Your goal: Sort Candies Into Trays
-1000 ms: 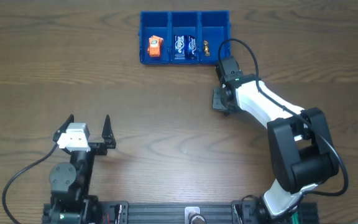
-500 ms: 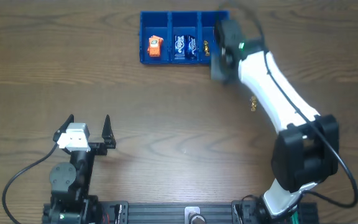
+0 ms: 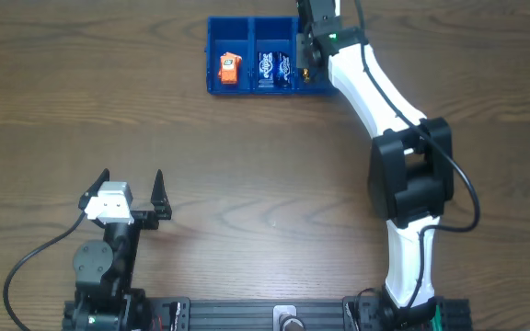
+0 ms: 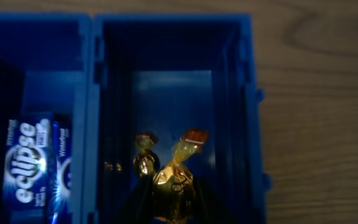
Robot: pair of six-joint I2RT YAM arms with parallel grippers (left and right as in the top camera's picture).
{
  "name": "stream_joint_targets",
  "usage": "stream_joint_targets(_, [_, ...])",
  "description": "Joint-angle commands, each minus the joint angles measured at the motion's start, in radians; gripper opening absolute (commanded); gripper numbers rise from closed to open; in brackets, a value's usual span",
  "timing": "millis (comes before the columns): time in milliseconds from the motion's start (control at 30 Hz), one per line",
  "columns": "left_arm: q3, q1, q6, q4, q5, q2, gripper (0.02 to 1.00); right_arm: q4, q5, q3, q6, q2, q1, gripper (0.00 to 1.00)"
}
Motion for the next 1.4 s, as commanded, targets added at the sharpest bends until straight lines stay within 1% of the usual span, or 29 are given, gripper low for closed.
stream_joint_targets(33, [-0.019, 0.003, 0.014, -0.039, -0.01, -0.006, 0.998, 0.024, 0.021, 0.008, -0.011, 0.002, -0.013, 0.226])
stream_joint_targets(100, [-0.019, 0.003, 0.014, -0.039, -0.009, -0.006, 0.998, 0.021, 0.021, 0.008, -0.012, 0.002, -0.013, 0.334])
stream_joint_targets(133, [-0.019, 0.003, 0.014, -0.039, -0.01, -0.006, 0.998, 0.019, 0.021, 0.008, -0.012, 0.002, -0.013, 0.465])
stream_joint_targets(167, [-0.019, 0.003, 0.014, -0.039, -0.01, -0.006, 0.998, 0.019, 0.021, 0.008, -0.012, 0.002, -0.013, 0.647])
stream_joint_targets(200, [-0.019, 0.003, 0.014, -0.039, -0.01, -0.006, 0.996, 0.018, 0.021, 0.008, -0.012, 0.001, -0.013, 0.746])
stream_joint_targets(233, [-0.019, 0.003, 0.014, -0.039, -0.009, -0.006, 0.998, 0.012, 0.021, 0.01, -0.011, -0.007, -0.015, 0.805])
stream_joint_targets(267, [-0.019, 0.003, 0.014, -0.039, -0.009, -0.006, 0.998, 0.004, 0.019, 0.01, -0.01, -0.024, -0.017, 0.831])
stream_joint_targets(367, [-0.019, 0.003, 0.014, -0.039, -0.01, -0.006, 0.996, -0.047, 0.004, 0.01, -0.008, -0.116, -0.026, 0.866])
stream_joint_targets(533, [-0.019, 0.003, 0.014, -0.039, -0.009, -0.006, 0.998, -0.221, 0.002, -0.035, -0.008, -0.332, -0.069, 0.998])
stream_joint_targets(633, [-0.019, 0.003, 0.014, -0.039, -0.01, -0.006, 0.998, -0.261, 0.0, -0.166, -0.008, -0.436, -0.096, 1.0])
stream_joint_targets(733, [-0.019, 0.003, 0.014, -0.039, -0.01, -0.006, 0.998, -0.248, -0.03, -0.341, -0.006, -0.507, -0.116, 1.0])
stream_joint_targets(800, [-0.019, 0.003, 0.014, -0.039, -0.01, -0.006, 0.998, -0.201, -0.072, -0.534, 0.028, -0.557, -0.137, 1.0])
stream_joint_targets(867, [-0.019, 0.003, 0.015, -0.039, -0.009, -0.006, 0.998, -0.163, -0.075, -0.654, 0.07, -0.569, -0.155, 1.0])
stream_joint_targets(1000, [-0.019, 0.003, 0.014, -0.039, -0.01, -0.006, 0.996, -0.057, -0.124, -0.832, 0.084, -0.57, -0.181, 0.996])
stream_joint_targets(1100, [-0.019, 0.003, 0.014, -0.039, -0.009, -0.006, 0.998, -0.008, -0.135, -0.881, 0.099, -0.569, -0.2, 0.993])
stream_joint_targets(1400, [-0.019, 0.003, 0.014, -0.039, -0.009, -0.006, 0.998, 0.044, -0.146, -0.883, 0.098, -0.482, -0.227, 0.978])
